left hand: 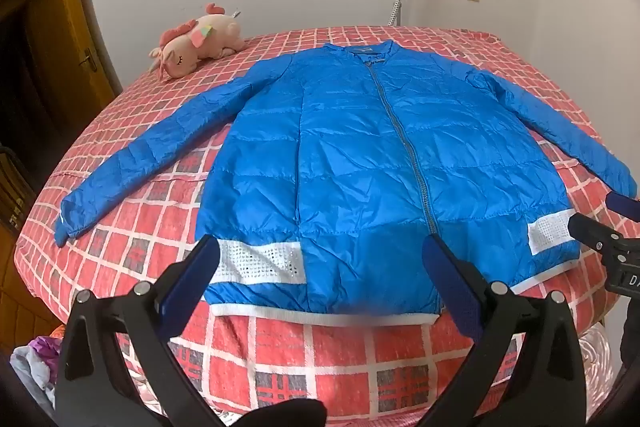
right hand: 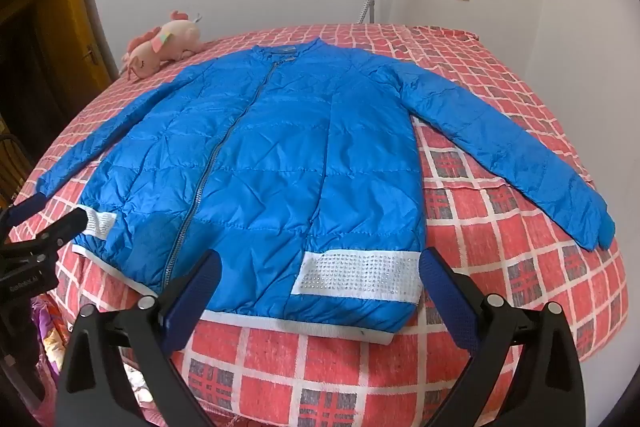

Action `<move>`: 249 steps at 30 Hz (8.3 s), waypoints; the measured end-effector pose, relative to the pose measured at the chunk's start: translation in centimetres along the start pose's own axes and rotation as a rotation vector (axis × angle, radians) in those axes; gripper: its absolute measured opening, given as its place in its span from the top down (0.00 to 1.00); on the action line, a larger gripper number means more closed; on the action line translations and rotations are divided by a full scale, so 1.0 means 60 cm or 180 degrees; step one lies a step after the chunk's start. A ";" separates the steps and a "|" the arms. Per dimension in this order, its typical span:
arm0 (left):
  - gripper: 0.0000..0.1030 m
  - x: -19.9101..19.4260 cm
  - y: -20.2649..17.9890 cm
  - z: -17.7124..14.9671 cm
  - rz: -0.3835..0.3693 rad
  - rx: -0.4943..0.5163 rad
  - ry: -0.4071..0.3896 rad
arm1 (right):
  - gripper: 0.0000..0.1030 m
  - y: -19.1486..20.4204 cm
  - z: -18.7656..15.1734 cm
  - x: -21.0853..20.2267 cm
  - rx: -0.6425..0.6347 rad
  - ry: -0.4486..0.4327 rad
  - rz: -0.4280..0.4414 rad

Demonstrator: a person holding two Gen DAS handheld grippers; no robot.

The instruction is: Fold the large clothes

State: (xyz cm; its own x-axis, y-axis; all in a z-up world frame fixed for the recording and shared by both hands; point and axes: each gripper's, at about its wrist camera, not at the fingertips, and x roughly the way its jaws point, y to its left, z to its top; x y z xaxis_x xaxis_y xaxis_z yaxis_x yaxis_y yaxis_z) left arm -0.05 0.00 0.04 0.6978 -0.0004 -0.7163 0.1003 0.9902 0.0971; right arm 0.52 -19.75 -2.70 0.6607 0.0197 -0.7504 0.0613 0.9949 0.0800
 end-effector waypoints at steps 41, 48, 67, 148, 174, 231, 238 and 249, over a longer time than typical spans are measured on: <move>0.03 0.002 -0.001 0.003 0.0007 0.0011 0.0024 | 0.04 -0.002 0.001 0.003 0.0010 -0.0009 0.0005; 0.03 0.001 -0.001 0.003 0.0005 0.0013 0.0024 | 0.04 -0.002 0.000 0.003 0.0013 -0.0010 0.0011; 0.03 0.004 0.003 0.003 0.0014 0.0015 0.0021 | 0.04 -0.004 0.000 0.003 0.0016 -0.0017 0.0015; 0.04 0.290 0.003 0.217 -0.0833 -0.0448 0.0410 | 0.74 -0.404 0.298 0.123 0.1328 0.0082 -0.0142; 0.04 0.332 -0.029 0.302 -0.0801 -0.0184 0.0649 | 0.60 -0.197 0.391 0.282 0.0494 0.0105 0.1045; 0.63 0.505 0.065 0.348 -0.0231 -0.0833 0.0940 | 0.48 -0.245 0.348 0.439 0.0666 0.0788 0.0813; 0.50 0.402 0.097 0.388 0.0191 -0.0931 0.0260 | 0.49 -0.243 0.389 0.354 0.0595 0.0302 0.0597; 0.50 0.509 0.012 0.372 -0.0290 -0.0414 0.0561 | 0.49 -0.170 0.438 0.449 0.0462 0.0389 0.0261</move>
State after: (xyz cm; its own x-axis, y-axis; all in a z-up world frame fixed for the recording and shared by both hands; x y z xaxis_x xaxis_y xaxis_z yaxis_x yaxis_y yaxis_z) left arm 37.14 -2.43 -6.36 0.5543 -0.0777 -0.8287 0.0572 0.9968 -0.0552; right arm 37.36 -31.99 -6.47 0.5727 0.1205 -0.8109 0.1241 0.9650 0.2310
